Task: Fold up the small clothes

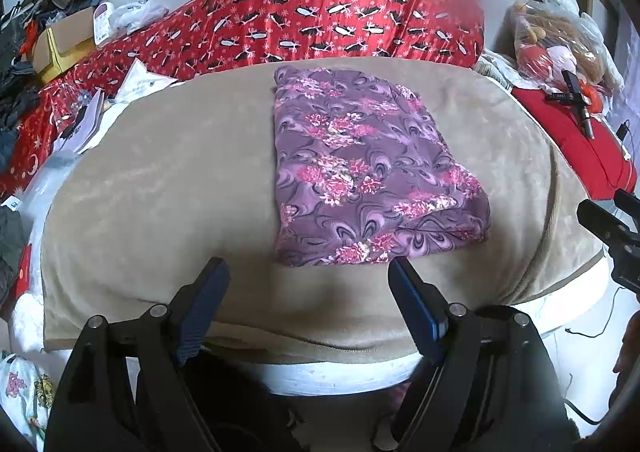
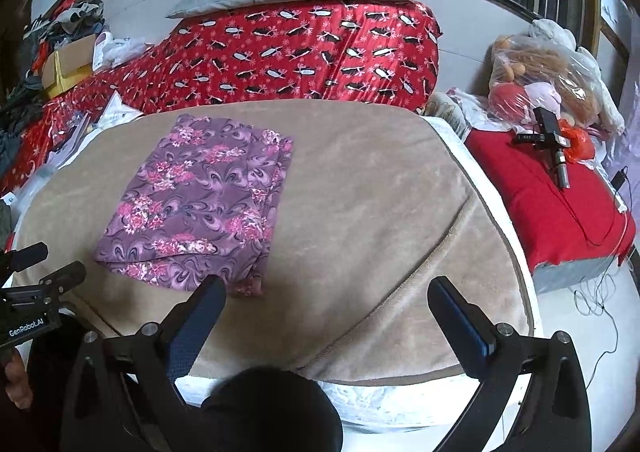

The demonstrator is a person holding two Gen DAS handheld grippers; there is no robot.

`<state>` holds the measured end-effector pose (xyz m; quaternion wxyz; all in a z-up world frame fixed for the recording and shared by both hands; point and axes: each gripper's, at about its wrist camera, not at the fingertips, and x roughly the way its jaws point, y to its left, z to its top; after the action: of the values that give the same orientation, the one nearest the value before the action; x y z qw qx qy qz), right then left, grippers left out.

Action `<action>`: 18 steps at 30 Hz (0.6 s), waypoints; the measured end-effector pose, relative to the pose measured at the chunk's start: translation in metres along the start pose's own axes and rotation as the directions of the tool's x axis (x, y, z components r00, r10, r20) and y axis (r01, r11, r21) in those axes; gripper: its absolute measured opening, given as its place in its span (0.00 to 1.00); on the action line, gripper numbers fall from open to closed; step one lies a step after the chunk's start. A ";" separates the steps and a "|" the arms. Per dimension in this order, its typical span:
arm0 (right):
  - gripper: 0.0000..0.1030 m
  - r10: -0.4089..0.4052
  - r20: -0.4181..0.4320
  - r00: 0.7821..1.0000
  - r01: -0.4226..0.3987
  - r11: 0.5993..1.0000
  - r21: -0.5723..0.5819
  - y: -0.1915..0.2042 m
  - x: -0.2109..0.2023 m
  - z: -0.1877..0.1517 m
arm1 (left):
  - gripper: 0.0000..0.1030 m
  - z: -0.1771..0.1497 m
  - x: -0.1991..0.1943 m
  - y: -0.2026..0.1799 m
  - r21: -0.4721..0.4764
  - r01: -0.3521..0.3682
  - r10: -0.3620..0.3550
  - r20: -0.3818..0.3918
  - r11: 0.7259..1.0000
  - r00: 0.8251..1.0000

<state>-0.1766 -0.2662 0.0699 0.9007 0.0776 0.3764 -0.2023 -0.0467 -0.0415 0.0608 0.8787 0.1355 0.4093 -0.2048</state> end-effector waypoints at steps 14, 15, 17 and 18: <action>0.99 -0.003 0.009 1.000 0.003 1.000 0.002 -0.002 -0.003 0.000 | 0.80 0.000 -0.001 -0.001 0.002 -0.002 0.002 0.001 1.000 1.000; 0.99 -0.002 0.009 1.000 0.002 1.000 0.003 -0.002 -0.003 0.000 | 0.80 0.000 -0.001 -0.001 0.004 -0.005 0.005 0.004 1.000 1.000; 0.99 -0.001 0.009 1.000 0.001 1.000 0.004 -0.003 -0.004 0.000 | 0.80 0.000 -0.002 -0.002 0.008 -0.009 0.009 0.008 1.000 1.000; 0.99 -0.002 0.009 1.000 0.002 1.000 0.005 -0.004 -0.004 0.000 | 0.80 0.001 -0.002 -0.003 0.010 -0.011 0.011 0.011 1.000 1.000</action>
<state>-0.1804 -0.2686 0.0731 0.9021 0.0787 0.3719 -0.2044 -0.0490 -0.0433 0.0628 0.8814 0.1410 0.4025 -0.2029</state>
